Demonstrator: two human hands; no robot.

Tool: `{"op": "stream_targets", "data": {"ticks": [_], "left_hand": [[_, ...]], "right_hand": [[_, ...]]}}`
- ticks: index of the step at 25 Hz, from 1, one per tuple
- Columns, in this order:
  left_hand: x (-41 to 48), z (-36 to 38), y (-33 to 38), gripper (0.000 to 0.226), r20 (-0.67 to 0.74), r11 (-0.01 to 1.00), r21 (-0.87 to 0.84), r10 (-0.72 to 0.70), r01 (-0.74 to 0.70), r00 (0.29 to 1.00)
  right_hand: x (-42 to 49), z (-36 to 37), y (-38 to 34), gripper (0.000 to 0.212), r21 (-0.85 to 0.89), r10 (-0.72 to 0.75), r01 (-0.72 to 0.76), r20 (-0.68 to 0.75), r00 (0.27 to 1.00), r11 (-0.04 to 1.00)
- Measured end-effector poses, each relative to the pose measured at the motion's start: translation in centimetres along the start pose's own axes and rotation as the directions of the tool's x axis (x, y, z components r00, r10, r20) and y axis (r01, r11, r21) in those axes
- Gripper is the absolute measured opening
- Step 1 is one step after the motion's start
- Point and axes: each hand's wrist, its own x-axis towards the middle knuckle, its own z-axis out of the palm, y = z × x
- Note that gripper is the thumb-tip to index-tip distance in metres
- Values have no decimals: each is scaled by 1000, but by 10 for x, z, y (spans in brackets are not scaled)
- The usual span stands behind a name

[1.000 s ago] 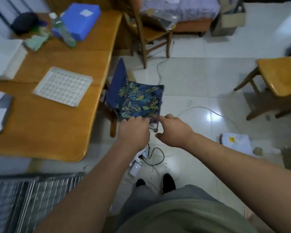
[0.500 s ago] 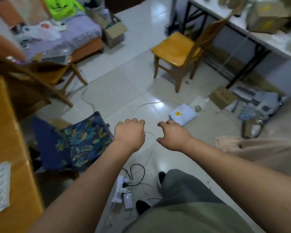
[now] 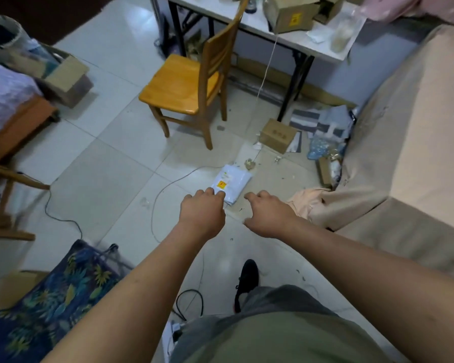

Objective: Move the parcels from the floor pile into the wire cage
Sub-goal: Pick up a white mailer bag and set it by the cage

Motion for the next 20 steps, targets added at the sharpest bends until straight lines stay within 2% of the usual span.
{"op": "stream_targets", "data": {"ticks": [6,11,20], "left_hand": [[71,-17,-13,55,-33,1000,-3,17,-17,999],[134,-19,-38,56,-38,999,-49,16,-18,999],[293,36,-101,66,-71,976,-171,121,-131,990]], "right_hand": [[62,-31,21,68,67,33,-34,22,999,997],[117,-35,24,80,158,87,-91,32,996,983],[256,-21,30,90,393,314,-314,66,947,864]]}}
